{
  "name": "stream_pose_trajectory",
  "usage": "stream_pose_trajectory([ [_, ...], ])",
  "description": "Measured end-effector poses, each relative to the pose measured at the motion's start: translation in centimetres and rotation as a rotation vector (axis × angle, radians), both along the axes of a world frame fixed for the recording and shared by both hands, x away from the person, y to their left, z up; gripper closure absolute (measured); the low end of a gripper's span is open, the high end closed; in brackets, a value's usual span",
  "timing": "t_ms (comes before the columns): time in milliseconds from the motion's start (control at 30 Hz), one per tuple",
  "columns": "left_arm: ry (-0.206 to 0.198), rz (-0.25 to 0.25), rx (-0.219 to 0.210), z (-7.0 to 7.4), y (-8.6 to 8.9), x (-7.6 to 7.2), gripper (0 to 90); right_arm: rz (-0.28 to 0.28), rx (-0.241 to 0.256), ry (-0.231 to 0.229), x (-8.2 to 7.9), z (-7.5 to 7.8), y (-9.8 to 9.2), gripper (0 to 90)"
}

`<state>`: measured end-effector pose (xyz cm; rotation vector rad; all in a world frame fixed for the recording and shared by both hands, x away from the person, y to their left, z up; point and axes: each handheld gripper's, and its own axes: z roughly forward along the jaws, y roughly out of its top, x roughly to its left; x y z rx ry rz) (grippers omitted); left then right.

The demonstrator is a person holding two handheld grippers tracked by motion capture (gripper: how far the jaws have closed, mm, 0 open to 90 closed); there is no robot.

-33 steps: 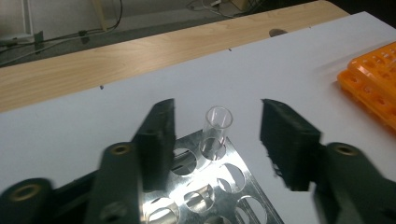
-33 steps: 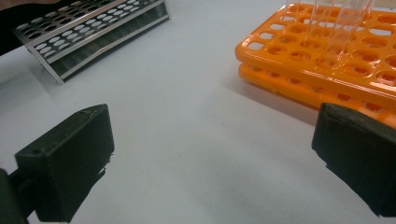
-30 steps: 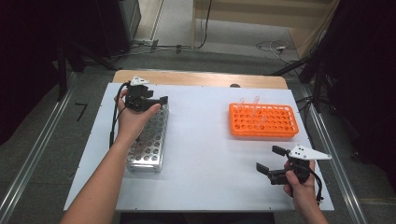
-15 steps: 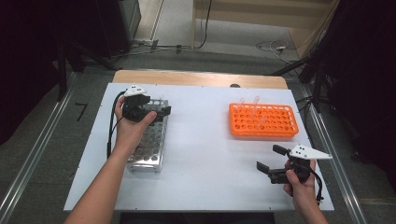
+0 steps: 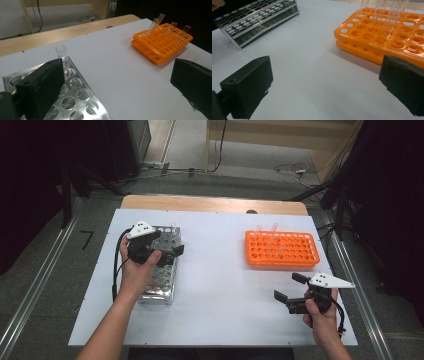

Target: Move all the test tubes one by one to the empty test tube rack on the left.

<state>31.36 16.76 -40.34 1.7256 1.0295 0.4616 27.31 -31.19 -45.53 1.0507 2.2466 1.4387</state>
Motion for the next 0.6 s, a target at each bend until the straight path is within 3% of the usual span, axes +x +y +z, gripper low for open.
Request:
stream_pose_trajectory([
  [267,-0.029,-0.044,-0.006,-0.4,-1.1,-2.2,0.0,-0.02,0.001,-0.008,0.7,0.6,0.2,0.0],
  [600,-0.043,-0.059,-0.058,-1.3,-1.4,-3.9,0.0,-0.053,-0.023,-0.015,1.9,1.7,1.1,0.0],
])
